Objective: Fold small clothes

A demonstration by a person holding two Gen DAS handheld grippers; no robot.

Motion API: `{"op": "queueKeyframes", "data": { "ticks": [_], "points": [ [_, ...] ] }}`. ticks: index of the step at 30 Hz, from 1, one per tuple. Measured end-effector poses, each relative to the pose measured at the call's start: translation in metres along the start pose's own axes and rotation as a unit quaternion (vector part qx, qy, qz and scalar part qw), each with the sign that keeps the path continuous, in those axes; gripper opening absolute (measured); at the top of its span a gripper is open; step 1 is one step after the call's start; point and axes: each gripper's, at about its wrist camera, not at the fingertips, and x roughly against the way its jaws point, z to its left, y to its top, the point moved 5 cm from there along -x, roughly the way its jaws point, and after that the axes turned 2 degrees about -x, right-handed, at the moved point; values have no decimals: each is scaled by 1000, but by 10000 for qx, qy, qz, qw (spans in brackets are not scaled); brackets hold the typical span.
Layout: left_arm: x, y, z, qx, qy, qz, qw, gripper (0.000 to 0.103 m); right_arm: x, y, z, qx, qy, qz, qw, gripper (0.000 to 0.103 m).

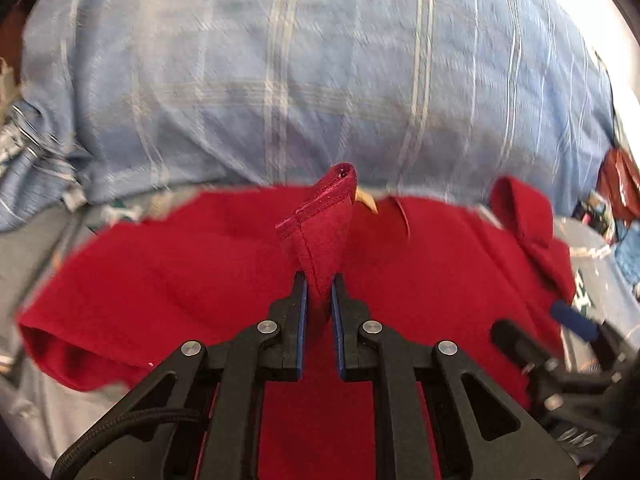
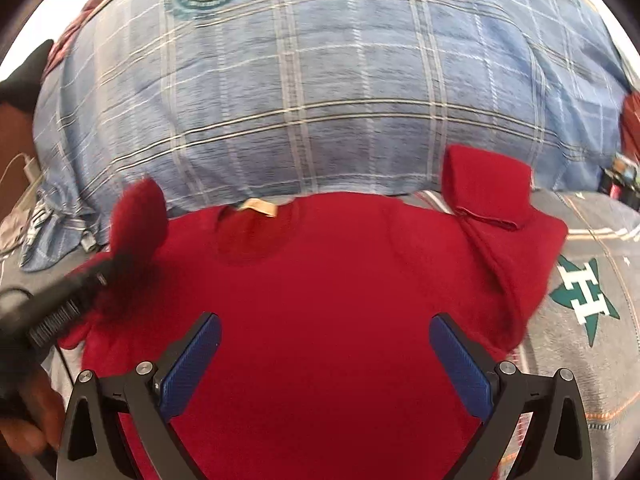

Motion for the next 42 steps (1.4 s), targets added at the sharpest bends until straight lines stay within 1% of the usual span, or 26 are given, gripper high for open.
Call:
{"op": "queueKeyframes", "data": {
  "ticks": [2,4,5,7,9,10,11,12,13,14,15,17,19,20,21,22,24,25,26,29,32,34,36,37,38,42],
  "points": [
    [-11,-12,-6,11,-145,232,9996,11,-2,1,-7,-41,22,37,10000,103],
    [-15,-18,-10,-85,-160,327,9993,13,-2,5,-13,-80,31,25,10000,103],
    [-12,-20,-12,-187,-150,334,9992,18,-1,7,-16,-105,45,10,9999,103],
    [-3,-23,-11,-268,-272,403,9985,24,1,10,-17,-145,129,2,9998,103],
    [18,-24,-4,-277,-370,412,9981,31,2,12,-15,-132,234,7,9996,103],
    [26,-25,1,-291,-353,389,9982,43,2,12,-12,-114,302,18,9995,103],
    [41,-27,11,-314,-265,290,9987,54,1,12,-10,-102,352,26,9993,103],
    [51,-28,19,-313,-177,189,9992,56,1,12,-5,-74,471,45,9989,103],
    [61,-30,27,-312,-49,77,9995,56,-1,11,-1,-35,582,68,9983,103],
    [73,-32,41,-318,207,-46,9993,56,-2,8,5,13,658,93,9978,103],
    [80,-33,52,-303,372,-110,9988,56,-4,6,13,97,776,143,9968,103],
    [93,-34,74,-184,711,-304,9968,57,-12,3,24,197,857,210,9959,101],
    [102,-35,98,80,1026,-533,9933,56,-27,2,40,353,847,362,9951,90],
    [105,-35,110,217,1137,-645,9912,56,-35,2,47,429,835,464,9945,79],
    [107,-35,122,352,1281,-745,9883,56,-41,3,53,490,851,547,9937,72],
    [107,-36,130,432,1399,-781,9861,56,-50,2,62,580,879,637,9924,69],
    [107,-37,148,583,1547,-819,9828,56,-66,-1,76,811,863,804,9897,50],
    [108,-38,152,631,1573,-828,9820,56,-68,-2,81,975,708,711,9902,43],
    [108,-39,161,741,1642,-826,9802,56,-69,-2,84,1092,609,603,9903,18],
    [111,-40,177,995,1680,-876,9768,56,-58,5,89,1240,638,471,9891,4],
    [116,-40,189,1220,1732,-959,9726,56,-31,23,83,1233,701,91,9898,4],
    [116,-42,191,1261,1747,-950,9719,56,-9,37,73,1256,562,-244,9902,4],
    [111,-43,188,1234,1709,-886,9735,56,10,52,52,1245,201,-566,9904,4],
    [109,-44,184,1201,1677,-845,9748,56,13,56,45,1217,89,-617,9906,4],
    [106,-43,182,1165,1655,-813,9759,56,17,62,30,1153,-155,-676,9909,4],
    [92,-44,163,876,1578,-682,9812,56,11,67,-18,977,-957,-614,9887,4]
  ]
}}
